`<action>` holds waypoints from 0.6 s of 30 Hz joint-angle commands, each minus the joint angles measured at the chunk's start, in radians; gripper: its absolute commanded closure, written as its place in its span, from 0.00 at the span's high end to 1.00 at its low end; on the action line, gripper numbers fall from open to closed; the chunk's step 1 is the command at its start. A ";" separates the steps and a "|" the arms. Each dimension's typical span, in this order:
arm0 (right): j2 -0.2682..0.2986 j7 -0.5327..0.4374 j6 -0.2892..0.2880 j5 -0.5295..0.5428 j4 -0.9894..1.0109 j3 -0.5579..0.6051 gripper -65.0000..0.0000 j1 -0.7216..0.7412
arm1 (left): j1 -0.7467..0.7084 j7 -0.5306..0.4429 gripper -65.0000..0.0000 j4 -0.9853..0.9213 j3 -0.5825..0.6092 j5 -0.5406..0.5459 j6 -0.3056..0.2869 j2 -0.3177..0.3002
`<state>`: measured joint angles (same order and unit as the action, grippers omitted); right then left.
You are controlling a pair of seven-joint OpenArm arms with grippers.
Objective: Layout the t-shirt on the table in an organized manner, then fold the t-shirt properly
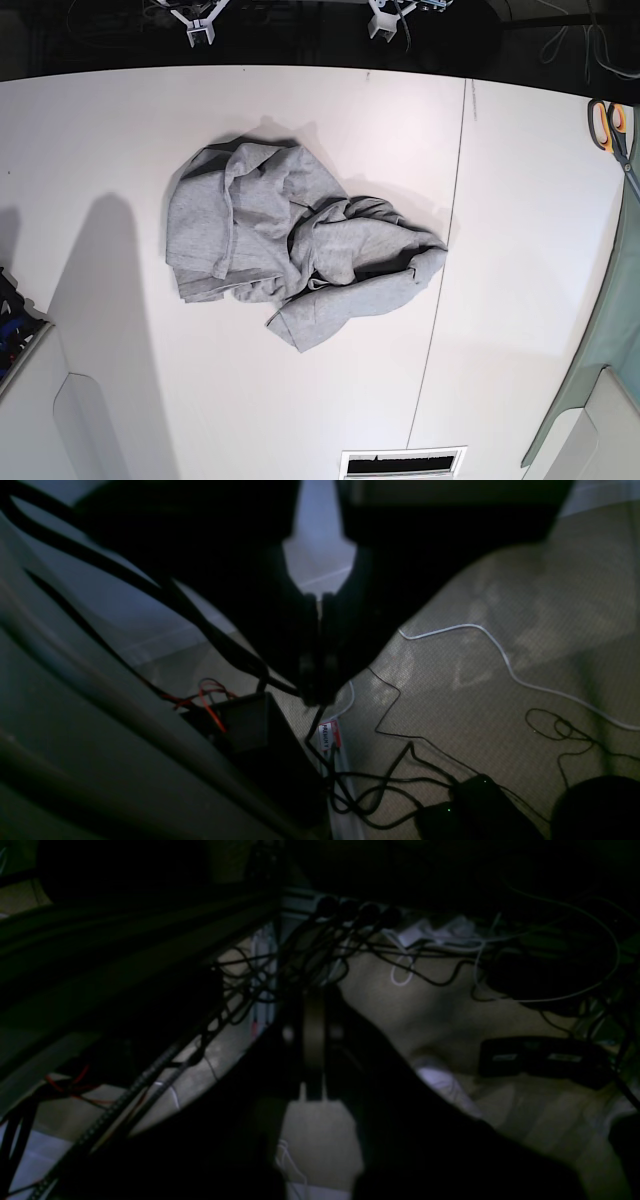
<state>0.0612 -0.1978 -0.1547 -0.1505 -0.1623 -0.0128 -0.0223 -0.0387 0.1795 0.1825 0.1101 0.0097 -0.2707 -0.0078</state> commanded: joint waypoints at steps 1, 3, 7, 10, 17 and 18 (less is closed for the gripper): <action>0.005 -0.013 -0.007 0.001 -0.004 0.001 0.00 -0.003 | -0.003 0.004 0.00 0.004 0.002 0.001 -0.014 0.005; 0.005 -0.013 -0.007 0.001 -0.004 0.001 0.00 -0.003 | -0.004 0.004 0.00 0.004 0.002 0.001 -0.014 0.005; 0.005 -0.013 -0.007 0.001 -0.004 0.001 0.00 -0.003 | -0.004 0.004 0.00 0.004 0.002 0.001 -0.014 0.005; 0.005 -0.013 -0.007 0.001 -0.004 0.001 0.00 -0.003 | -0.004 0.004 0.00 0.004 0.002 0.001 -0.014 0.006; 0.005 -0.013 -0.007 0.000 -0.005 0.001 0.00 -0.003 | -0.014 0.003 0.00 0.006 0.002 0.002 -0.014 0.005; 0.005 -0.013 -0.007 0.001 -0.005 0.001 0.00 -0.003 | -0.016 0.003 0.00 0.006 0.002 0.002 -0.014 0.006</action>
<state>0.0612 -0.1982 -0.1566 -0.1505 -0.1638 -0.0128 -0.0223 -0.0525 0.1795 0.1856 0.1101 0.0113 -0.2710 -0.0078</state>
